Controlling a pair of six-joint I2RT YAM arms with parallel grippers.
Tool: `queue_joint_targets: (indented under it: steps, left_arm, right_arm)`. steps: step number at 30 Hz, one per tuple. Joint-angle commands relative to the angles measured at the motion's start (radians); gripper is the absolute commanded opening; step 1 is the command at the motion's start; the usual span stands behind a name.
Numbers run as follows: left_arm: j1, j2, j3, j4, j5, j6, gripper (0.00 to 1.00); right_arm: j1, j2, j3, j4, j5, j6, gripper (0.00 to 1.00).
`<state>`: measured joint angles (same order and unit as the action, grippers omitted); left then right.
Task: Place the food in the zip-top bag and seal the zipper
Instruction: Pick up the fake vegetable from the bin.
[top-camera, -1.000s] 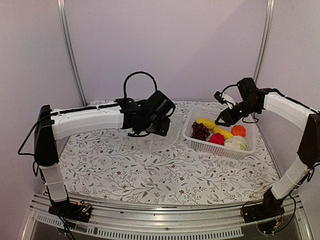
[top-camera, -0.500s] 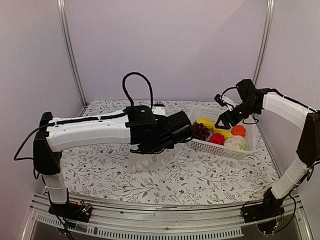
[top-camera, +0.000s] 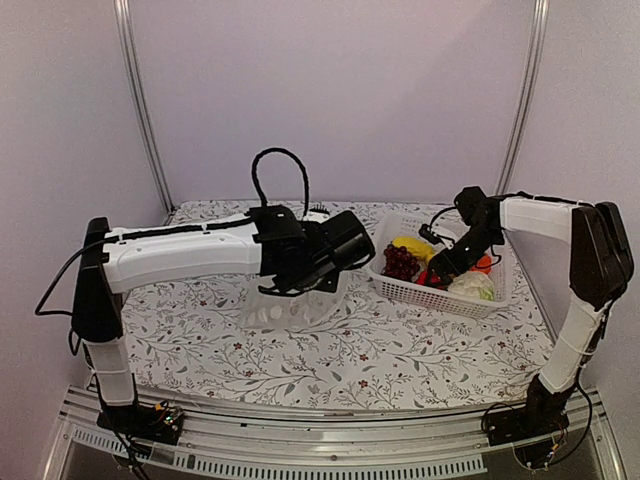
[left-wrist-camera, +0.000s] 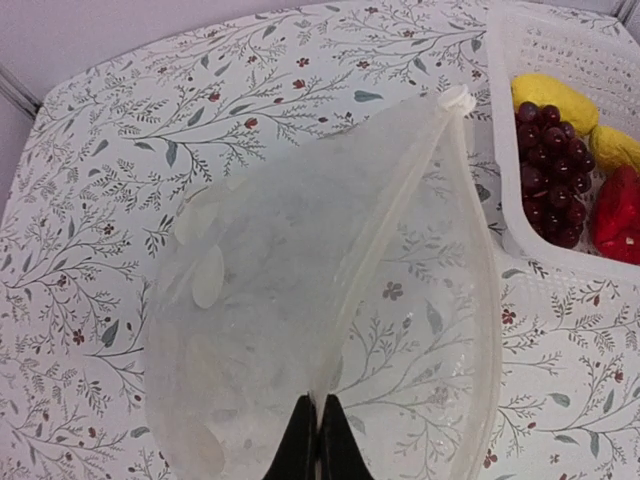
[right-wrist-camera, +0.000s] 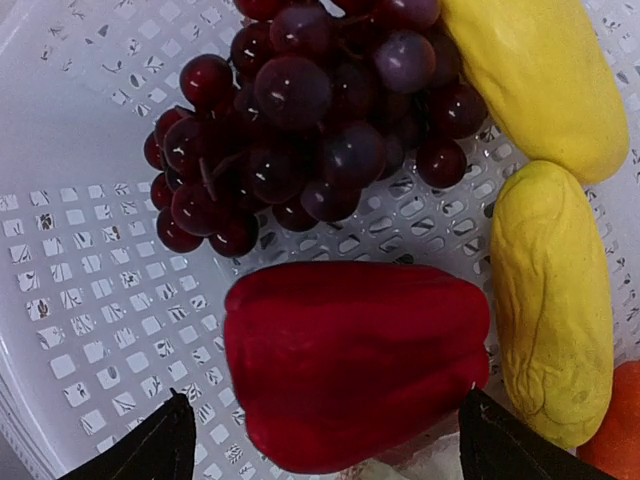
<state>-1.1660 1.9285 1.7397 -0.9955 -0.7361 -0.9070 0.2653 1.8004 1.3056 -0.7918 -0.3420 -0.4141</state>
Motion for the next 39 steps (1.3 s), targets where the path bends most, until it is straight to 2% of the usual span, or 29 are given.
queue_joint_targets:
  steps: [1, 3, 7, 11, 14, 17, 23, 25, 33, 39]
  left_arm:
    - [0.040, -0.024, -0.009, 0.116, 0.051, 0.105, 0.00]
    - [0.053, -0.025, -0.007, 0.134, 0.058, 0.121, 0.00]
    - [0.063, -0.020, -0.003, 0.162, 0.074, 0.142, 0.00]
    - [0.064, -0.013, -0.006, 0.173, 0.087, 0.148, 0.00]
    - [0.064, -0.014, -0.012, 0.178, 0.091, 0.147, 0.00]
    - [0.064, -0.021, -0.026, 0.189, 0.093, 0.148, 0.00]
    - [0.070, -0.026, -0.042, 0.208, 0.102, 0.161, 0.00]
    - [0.074, -0.022, -0.038, 0.215, 0.115, 0.167, 0.00]
    - [0.090, -0.016, -0.033, 0.249, 0.145, 0.188, 0.00]
    - [0.118, -0.015, -0.030, 0.282, 0.177, 0.187, 0.00]
  right_arm:
    - [-0.002, 0.062, -0.017, 0.016, 0.023, 0.017, 0.92]
    - [-0.003, 0.086, -0.015, 0.025, 0.021, 0.023, 0.99]
    - [-0.003, 0.113, -0.008, 0.060, 0.010, 0.032, 0.99]
    - [-0.002, 0.119, -0.001, 0.095, -0.110, 0.035, 0.99]
    - [-0.002, 0.124, 0.001, 0.134, -0.144, 0.046, 0.98]
    - [-0.003, 0.121, -0.009, 0.173, -0.171, 0.039, 0.86]
    - [-0.002, 0.080, -0.029, 0.180, -0.153, 0.036, 0.56]
    - [-0.003, 0.057, -0.038, 0.174, -0.142, 0.033, 0.50]
    - [-0.002, -0.142, -0.064, 0.135, -0.103, -0.008, 0.42]
    - [-0.002, -0.229, -0.028, 0.063, -0.185, -0.028, 0.41]
